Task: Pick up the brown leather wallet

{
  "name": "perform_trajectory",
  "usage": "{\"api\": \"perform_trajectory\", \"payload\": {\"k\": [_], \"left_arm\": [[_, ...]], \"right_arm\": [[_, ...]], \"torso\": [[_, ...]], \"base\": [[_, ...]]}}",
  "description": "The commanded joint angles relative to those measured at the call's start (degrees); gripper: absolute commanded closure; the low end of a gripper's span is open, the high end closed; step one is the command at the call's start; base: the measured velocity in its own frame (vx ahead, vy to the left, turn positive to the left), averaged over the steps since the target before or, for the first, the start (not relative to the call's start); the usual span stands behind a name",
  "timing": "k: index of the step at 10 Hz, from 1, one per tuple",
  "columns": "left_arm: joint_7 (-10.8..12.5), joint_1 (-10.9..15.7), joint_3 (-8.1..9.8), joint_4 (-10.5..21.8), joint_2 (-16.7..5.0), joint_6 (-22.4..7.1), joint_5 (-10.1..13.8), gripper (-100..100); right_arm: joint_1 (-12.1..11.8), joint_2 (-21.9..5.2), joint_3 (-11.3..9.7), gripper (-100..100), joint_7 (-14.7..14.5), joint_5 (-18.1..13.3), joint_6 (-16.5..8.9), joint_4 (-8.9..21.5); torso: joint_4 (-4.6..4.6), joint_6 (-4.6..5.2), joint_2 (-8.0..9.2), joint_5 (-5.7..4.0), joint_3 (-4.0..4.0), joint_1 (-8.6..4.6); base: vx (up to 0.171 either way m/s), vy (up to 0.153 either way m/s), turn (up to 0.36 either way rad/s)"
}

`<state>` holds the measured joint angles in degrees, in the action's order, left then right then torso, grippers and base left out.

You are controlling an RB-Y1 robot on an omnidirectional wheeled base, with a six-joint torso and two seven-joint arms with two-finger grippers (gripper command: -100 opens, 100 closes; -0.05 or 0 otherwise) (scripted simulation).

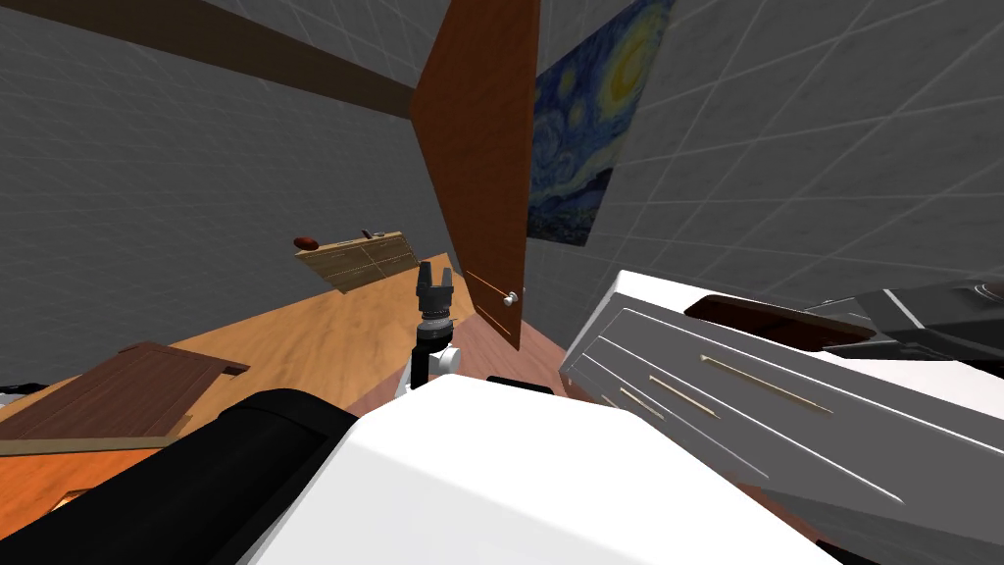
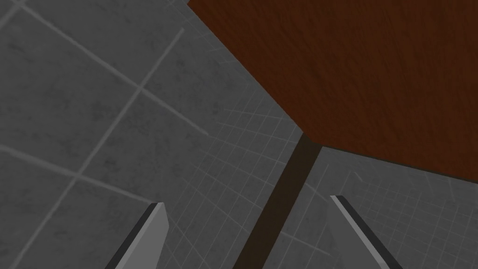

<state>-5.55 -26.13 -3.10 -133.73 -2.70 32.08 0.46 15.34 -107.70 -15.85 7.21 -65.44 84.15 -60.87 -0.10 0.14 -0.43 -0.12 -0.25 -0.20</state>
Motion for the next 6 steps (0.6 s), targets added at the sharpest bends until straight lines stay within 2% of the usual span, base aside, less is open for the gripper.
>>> {"api": "perform_trajectory", "payload": {"k": [1,2,3,4,5,6], "left_arm": [[0.0,0.0,0.0,0.0,0.0,0.0,0.0,0],[0.0,0.0,0.0,0.0,0.0,0.0,0.0,0],[0.0,0.0,0.0,0.0,0.0,0.0,0.0,0],[0.0,0.0,0.0,0.0,0.0,0.0,0.0,0],[0.0,0.0,0.0,0.0,0.0,0.0,0.0,0],[0.0,0.0,0.0,0.0,0.0,0.0,0.0,0]], "right_arm": [[0.5,-1.4,-1.2,-100,-0.6,-1.5,2.0,1.2],[0.5,-1.4,-1.2,-100,-0.6,-1.5,2.0,1.2],[0.3,-2.5,-3.2,-100,-1.8,-3.4,5.1,2.7],[0.3,-2.5,-3.2,-100,-1.8,-2.0,4.7,2.7],[0.3,-2.5,-3.2,-100,-1.8,-3.4,5.1,2.7],[0.0,-2.5,-4.1,-100,-2.3,-4.1,6.7,3.2]], "torso": [[0.0,0.0,0.0,0.0,0.0,0.0],[-0.01,-0.03,-0.07,0.0,-0.04,-0.03],[-0.01,0.0,-0.05,0.01,-0.03,0.0],[-0.06,-0.09,-0.22,0.02,-0.12,-0.05],[-0.08,-0.01,-0.3,-0.03,-0.18,-0.08],[-0.04,0.02,-0.12,-0.01,-0.08,-0.02]], "base": [[0.091,-0.032,0.155],[0.08,-0.034,0.082],[0.133,-0.053,0.349],[0.147,-0.055,0.169],[0.076,-0.03,-0.037],[0.071,-0.04,0.106]]}}
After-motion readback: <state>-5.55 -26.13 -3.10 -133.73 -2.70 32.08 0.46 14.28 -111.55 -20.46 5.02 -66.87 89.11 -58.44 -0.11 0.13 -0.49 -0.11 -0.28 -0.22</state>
